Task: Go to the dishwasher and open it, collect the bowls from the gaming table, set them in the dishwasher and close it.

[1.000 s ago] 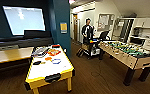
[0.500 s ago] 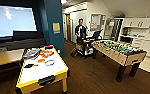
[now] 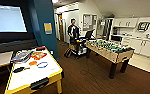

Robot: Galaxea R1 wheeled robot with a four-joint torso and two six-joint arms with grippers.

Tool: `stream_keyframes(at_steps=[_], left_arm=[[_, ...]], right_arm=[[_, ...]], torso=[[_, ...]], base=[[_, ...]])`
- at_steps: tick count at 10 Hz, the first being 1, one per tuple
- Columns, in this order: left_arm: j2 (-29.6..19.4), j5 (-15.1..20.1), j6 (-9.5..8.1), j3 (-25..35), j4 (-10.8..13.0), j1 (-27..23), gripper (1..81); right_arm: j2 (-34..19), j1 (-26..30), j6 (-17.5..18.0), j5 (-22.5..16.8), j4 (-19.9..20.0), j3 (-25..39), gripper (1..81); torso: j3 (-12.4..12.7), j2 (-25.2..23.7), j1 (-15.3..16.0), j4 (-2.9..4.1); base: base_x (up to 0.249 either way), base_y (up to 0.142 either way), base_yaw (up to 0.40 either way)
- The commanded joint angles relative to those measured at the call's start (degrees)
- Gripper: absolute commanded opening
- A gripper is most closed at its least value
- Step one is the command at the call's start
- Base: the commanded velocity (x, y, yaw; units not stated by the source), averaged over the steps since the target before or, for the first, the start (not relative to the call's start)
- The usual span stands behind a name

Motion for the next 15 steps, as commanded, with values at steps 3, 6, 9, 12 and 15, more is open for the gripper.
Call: stream_keyframes(at_steps=[3,6,9,12,15], left_arm=[[-0.42,2.01,0.20,1.10,0.61,-3.25,1.0],[-0.42,2.10,0.20,1.10,0.61,-3.25,1.0],[-0.07,2.10,0.20,0.39,0.61,-3.16,1.0],[0.63,2.10,0.19,-0.57,0.61,-3.16,1.0],[0.81,1.93,0.19,-1.10,0.70,-3.16,1.0]], right_arm=[[-0.19,2.63,-0.33,-2.62,-0.97,0.37,1.0],[-0.11,2.72,-0.33,-2.62,-1.06,0.37,1.0],[-0.11,2.89,-0.33,-2.62,-1.06,0.37,1.0],[-0.11,2.89,-0.33,-2.62,-1.15,0.37,1.0],[-0.11,2.98,-0.33,-2.62,-1.06,0.38,1.0]], torso=[[0.00,0.00,0.00,0.00],[0.00,0.00,0.00,0.00],[0.00,0.00,0.00,0.00],[0.00,0.00,0.00,0.00],[0.00,0.00,0.00,0.00]], base=[[0.000,0.000,-0.226],[0.000,0.000,-0.232],[0.000,0.000,-0.234],[0.000,0.000,-0.235],[0.000,0.000,-0.236]])
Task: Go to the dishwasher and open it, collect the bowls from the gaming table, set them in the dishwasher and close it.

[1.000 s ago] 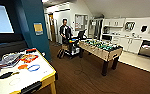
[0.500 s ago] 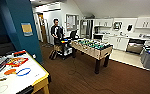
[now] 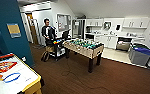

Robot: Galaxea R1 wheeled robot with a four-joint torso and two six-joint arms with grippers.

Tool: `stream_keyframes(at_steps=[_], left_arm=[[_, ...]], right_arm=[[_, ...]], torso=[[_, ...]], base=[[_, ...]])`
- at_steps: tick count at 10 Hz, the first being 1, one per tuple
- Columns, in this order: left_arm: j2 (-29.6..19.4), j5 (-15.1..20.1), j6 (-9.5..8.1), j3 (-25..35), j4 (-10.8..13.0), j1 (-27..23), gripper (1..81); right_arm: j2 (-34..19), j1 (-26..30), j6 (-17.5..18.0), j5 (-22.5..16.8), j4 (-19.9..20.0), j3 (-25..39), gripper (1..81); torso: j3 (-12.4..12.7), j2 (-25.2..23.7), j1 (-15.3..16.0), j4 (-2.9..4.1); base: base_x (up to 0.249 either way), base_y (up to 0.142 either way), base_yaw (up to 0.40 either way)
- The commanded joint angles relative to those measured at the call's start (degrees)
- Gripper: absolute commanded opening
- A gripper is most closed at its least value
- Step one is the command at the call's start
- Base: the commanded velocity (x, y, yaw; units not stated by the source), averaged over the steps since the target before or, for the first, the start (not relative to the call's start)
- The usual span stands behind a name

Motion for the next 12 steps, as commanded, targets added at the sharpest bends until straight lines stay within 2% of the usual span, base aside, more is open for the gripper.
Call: stream_keyframes(at_steps=[1,12], left_arm=[[-0.35,2.09,0.22,0.80,0.70,-3.48,1.0],[-0.26,2.00,0.22,0.71,0.44,-3.48,1.0]], right_arm=[[-0.13,2.93,-0.32,-2.65,-1.04,0.39,1.0],[-0.31,2.93,-0.32,-2.65,-0.95,0.39,1.0]], torso=[[0.00,0.00,0.00,0.00],[0.00,0.00,-0.02,0.00]], base=[[0.000,0.000,-0.236],[0.000,0.000,-0.239]])
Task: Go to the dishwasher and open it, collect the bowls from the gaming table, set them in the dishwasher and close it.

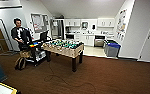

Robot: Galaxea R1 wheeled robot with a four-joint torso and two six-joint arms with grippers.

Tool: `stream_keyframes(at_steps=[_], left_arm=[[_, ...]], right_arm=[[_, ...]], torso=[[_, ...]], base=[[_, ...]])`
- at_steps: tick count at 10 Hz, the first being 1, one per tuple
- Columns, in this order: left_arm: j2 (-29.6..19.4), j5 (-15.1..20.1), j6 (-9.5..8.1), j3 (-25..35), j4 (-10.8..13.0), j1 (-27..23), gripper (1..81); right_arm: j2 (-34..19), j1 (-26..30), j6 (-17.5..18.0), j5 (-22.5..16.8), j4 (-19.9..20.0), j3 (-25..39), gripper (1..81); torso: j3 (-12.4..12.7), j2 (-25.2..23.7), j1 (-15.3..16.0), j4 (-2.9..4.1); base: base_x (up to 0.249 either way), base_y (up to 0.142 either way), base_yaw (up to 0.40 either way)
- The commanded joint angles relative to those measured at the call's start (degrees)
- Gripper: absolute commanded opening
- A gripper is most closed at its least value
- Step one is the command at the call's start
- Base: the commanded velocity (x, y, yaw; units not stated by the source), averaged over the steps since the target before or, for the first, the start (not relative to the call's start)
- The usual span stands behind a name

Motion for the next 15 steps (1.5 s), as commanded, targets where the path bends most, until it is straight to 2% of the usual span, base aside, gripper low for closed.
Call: stream_keyframes(at_steps=[1,15], left_arm=[[-0.57,2.12,0.22,0.85,0.44,-3.48,1.0],[-0.74,2.12,0.14,0.93,0.17,-3.48,1.0]], right_arm=[[-0.26,3.02,-0.32,-2.62,-0.92,0.44,1.0],[-0.26,3.02,-0.32,-2.71,-0.92,0.44,1.0]], torso=[[0.00,0.00,0.00,0.00],[0.00,0.00,0.00,0.00]], base=[[0.000,0.000,-0.239],[0.000,0.000,-0.240]])
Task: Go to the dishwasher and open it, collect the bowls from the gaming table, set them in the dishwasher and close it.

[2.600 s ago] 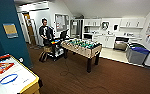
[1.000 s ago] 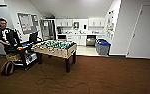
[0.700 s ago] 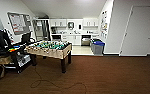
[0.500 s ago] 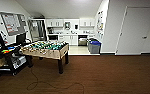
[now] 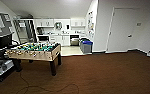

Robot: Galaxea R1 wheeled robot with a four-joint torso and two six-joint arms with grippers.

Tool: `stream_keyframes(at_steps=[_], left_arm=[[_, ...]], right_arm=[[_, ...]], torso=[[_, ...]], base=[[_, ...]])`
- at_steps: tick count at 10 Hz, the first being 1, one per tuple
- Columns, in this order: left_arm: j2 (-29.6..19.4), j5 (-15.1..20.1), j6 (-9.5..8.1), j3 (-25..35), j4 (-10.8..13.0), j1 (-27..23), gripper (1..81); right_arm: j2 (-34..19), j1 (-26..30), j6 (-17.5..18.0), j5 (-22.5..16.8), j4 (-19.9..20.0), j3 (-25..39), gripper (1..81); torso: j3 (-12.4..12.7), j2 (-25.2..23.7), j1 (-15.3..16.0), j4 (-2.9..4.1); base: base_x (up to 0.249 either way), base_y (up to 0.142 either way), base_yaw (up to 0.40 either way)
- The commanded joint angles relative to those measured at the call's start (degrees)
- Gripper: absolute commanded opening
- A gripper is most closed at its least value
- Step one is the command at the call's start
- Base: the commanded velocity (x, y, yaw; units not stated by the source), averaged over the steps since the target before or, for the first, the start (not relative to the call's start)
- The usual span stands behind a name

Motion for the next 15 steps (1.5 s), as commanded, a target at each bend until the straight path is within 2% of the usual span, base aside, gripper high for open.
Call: stream_keyframes(at_steps=[1,3,6,15], left_arm=[[-0.66,2.04,0.22,0.94,0.18,-3.58,1.0],[-0.83,2.04,0.13,0.94,0.01,-3.58,1.0],[-0.92,1.86,0.13,0.86,0.10,-3.49,1.0],[-1.00,1.16,0.13,0.94,0.10,-3.22,1.0]], right_arm=[[-0.31,3.00,-0.29,-2.65,-0.89,0.46,1.0],[-0.22,3.08,-0.29,-2.65,-0.89,0.46,1.0],[-0.31,3.08,-0.29,-2.65,-0.89,0.46,1.0],[-0.31,2.74,-0.29,-2.56,-0.89,0.46,1.0]], torso=[[0.00,0.00,0.00,0.00],[0.00,0.00,0.00,0.00],[0.00,0.00,0.00,0.00],[0.00,0.00,0.00,0.00]], base=[[0.000,0.000,-0.241],[0.000,0.000,-0.242],[0.000,-0.132,0.000],[0.009,0.000,0.000]])
